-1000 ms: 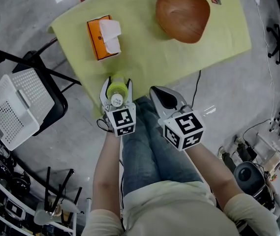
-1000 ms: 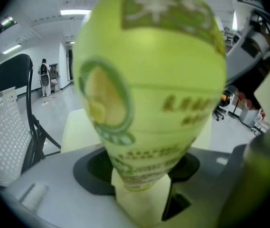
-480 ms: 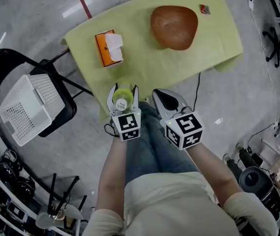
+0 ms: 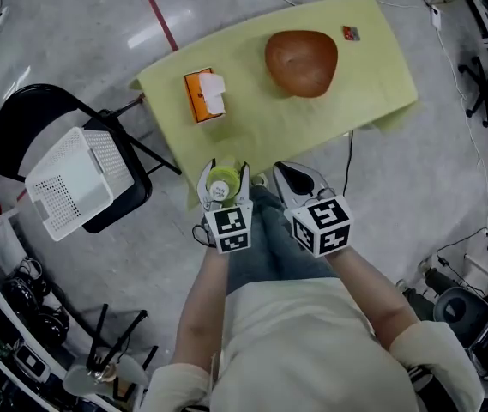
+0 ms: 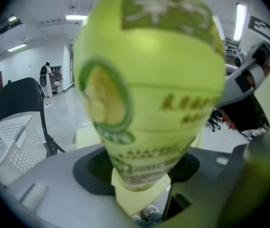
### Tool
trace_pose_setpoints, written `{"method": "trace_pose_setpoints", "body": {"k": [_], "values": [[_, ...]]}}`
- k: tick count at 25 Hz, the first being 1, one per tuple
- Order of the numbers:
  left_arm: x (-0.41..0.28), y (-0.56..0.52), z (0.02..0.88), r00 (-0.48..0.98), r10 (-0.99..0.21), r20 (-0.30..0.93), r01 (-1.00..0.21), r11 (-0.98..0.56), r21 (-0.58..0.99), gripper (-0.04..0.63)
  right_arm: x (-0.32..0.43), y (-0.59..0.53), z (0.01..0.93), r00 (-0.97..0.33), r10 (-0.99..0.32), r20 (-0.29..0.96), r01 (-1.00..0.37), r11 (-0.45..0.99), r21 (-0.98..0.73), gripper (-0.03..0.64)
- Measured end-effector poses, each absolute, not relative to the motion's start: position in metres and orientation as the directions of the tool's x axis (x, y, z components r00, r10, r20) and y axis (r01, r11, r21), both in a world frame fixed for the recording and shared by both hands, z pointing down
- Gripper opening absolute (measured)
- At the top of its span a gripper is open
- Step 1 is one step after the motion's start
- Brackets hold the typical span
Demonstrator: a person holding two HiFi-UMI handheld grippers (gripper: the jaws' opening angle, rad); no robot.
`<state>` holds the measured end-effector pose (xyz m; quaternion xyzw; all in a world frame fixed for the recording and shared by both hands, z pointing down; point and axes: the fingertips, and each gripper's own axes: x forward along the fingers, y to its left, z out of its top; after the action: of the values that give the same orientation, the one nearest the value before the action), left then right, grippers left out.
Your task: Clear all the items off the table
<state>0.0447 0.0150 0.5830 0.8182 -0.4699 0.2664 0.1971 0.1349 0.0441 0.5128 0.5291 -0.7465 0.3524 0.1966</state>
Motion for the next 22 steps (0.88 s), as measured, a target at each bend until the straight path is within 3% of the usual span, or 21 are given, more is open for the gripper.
{"method": "trace_pose_setpoints", "body": {"k": [22], "values": [[0.049, 0.020, 0.455, 0.419, -0.721, 0.552, -0.879, -0.474, 0.048, 0.287, 0.149, 0.044, 0.423, -0.382, -0.711, 0.590, -0.924, 0.288, -0.252, -0.002]]}}
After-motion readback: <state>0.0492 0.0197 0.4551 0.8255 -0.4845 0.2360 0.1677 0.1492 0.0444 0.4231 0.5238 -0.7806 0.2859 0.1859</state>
